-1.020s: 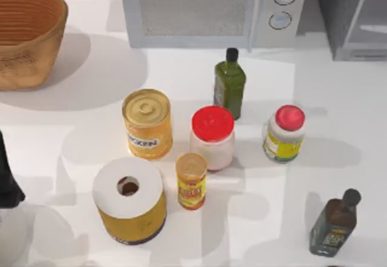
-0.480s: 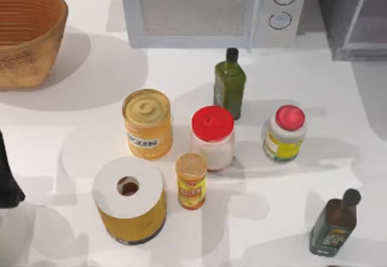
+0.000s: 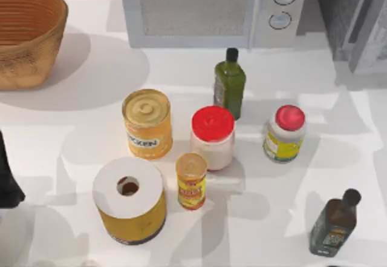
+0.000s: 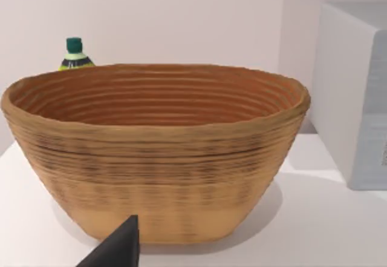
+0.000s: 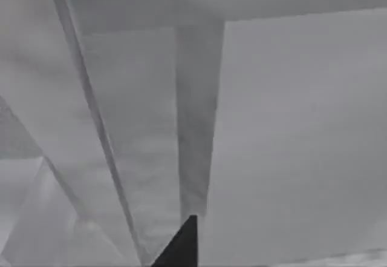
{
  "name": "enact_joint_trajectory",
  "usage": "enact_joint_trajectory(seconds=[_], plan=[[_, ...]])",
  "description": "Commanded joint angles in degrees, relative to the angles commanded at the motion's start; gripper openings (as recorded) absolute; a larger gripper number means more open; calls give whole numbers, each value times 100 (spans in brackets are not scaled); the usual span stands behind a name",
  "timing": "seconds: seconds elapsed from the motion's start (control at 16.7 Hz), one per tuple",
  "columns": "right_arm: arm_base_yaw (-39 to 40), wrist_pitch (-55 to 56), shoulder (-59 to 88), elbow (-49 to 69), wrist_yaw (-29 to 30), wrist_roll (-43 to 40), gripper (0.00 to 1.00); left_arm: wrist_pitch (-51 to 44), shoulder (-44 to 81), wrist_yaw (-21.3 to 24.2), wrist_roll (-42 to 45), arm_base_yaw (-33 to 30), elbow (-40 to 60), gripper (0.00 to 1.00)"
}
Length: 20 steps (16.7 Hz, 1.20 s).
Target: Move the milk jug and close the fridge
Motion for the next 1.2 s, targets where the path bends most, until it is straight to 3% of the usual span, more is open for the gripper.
enact_joint_trajectory(seconds=[0.48,1.2], plan=[[-5,-2,156,139,108,55,100,0,0,0,0,0,0,100],[-3,-491,2043,2518,138,66,100,0,0,0,0,0,0,100]])
